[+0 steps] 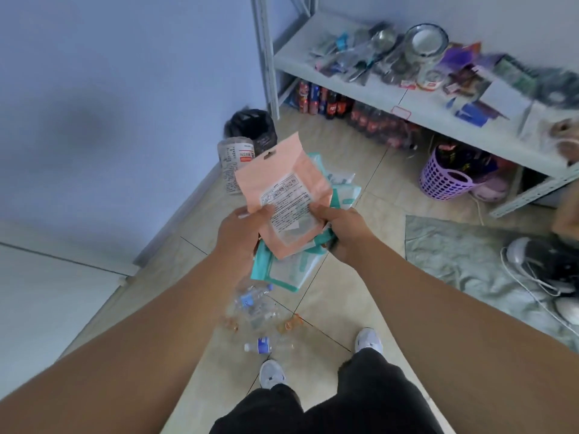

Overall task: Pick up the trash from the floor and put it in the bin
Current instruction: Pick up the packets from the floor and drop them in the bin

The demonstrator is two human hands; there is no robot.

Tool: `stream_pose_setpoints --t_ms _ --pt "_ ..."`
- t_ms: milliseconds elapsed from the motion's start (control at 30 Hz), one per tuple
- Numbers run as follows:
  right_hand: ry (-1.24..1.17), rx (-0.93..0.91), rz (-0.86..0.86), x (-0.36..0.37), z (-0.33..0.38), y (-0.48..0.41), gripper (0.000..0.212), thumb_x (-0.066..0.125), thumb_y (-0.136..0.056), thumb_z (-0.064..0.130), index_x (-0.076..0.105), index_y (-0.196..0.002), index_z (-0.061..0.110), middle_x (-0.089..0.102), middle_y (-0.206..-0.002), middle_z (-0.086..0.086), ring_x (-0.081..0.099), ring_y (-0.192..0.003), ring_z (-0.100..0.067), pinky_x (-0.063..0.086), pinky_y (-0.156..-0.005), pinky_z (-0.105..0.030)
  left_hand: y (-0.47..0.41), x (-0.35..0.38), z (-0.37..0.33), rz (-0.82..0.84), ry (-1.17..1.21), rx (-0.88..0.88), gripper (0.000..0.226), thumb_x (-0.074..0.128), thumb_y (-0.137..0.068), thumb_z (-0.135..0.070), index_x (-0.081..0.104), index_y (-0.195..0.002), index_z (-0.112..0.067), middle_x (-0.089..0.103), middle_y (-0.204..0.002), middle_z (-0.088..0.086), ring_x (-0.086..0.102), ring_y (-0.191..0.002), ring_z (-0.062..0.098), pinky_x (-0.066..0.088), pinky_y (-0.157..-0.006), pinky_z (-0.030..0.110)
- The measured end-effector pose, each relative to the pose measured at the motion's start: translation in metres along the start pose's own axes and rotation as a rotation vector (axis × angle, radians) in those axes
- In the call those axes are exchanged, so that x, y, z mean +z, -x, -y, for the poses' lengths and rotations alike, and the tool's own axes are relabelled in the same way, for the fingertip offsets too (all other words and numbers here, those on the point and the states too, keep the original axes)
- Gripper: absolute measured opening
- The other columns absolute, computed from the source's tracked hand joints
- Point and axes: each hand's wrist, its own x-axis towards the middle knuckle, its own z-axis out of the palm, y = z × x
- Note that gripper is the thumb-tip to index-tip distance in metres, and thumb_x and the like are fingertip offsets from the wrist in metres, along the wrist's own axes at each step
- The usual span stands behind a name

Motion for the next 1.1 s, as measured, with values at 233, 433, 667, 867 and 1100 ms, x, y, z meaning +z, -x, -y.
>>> stream_pose_setpoints --t_ms 233,433,667,867,1100 --pt "0.072 0.036 0.123 -0.03 0.075 -0.019 0.041 0.081 -0.08 0.005 0.066 -0.117 -0.003 0.079 -0.106 -0.018 0.075 -0.1 -0.041 0.057 -0.092 -0.06 0.003 0.068 -0.015 -0.1 -0.003 0.036 0.046 0.083 -0.079 -0.021 0.064 -0.12 -0.012 0.08 -0.104 0.008 0.077 -0.094 0.033 0.059 -0.089 0.056" --pt "0.208 0.049 0.196 -0.086 0.148 -0.048 0.038 0.081 -0.08 0.004 0.065 -0.114 -0.003 0.079 -0.104 -0.017 0.077 -0.092 -0.037 0.061 -0.086 -0.056 -0.001 0.155 -0.003 -0.115 0.162 0.048 0.054 0.083 -0.078 -0.02 0.062 -0.125 -0.006 0.078 -0.111 0.016 0.075 -0.099 0.038 0.056 -0.093 0.059" --pt "0.279 0.062 0.256 -0.099 0.212 -0.087 0.044 0.082 -0.078 0.003 0.063 -0.117 -0.001 0.079 -0.106 -0.017 0.077 -0.093 -0.038 0.059 -0.088 -0.058 -0.032 0.207 -0.026 -0.169 0.237 0.087 0.069 0.094 -0.052 -0.031 0.068 -0.113 -0.012 0.081 -0.101 0.011 0.078 -0.093 0.034 0.059 -0.087 0.056" --pt "0.346 0.079 0.308 -0.066 0.251 -0.148 0.038 0.079 -0.081 0.002 0.065 -0.117 -0.002 0.079 -0.105 -0.016 0.077 -0.093 -0.037 0.06 -0.088 -0.057 -0.091 0.218 -0.052 -0.272 0.282 0.09 0.054 0.09 -0.06 -0.028 0.066 -0.107 -0.014 0.082 -0.093 0.008 0.079 -0.088 0.03 0.061 -0.086 0.053" --pt "0.403 0.138 0.292 0.002 0.298 -0.233 0.038 0.078 -0.082 0.001 0.062 -0.116 0.0 0.077 -0.112 -0.019 0.075 -0.097 -0.04 0.059 -0.089 -0.059 -0.191 0.214 -0.104 -0.309 0.426 0.069 0.041 0.083 -0.079 -0.01 0.062 -0.114 -0.006 0.082 -0.09 0.008 0.079 -0.086 0.029 0.062 -0.085 0.049"
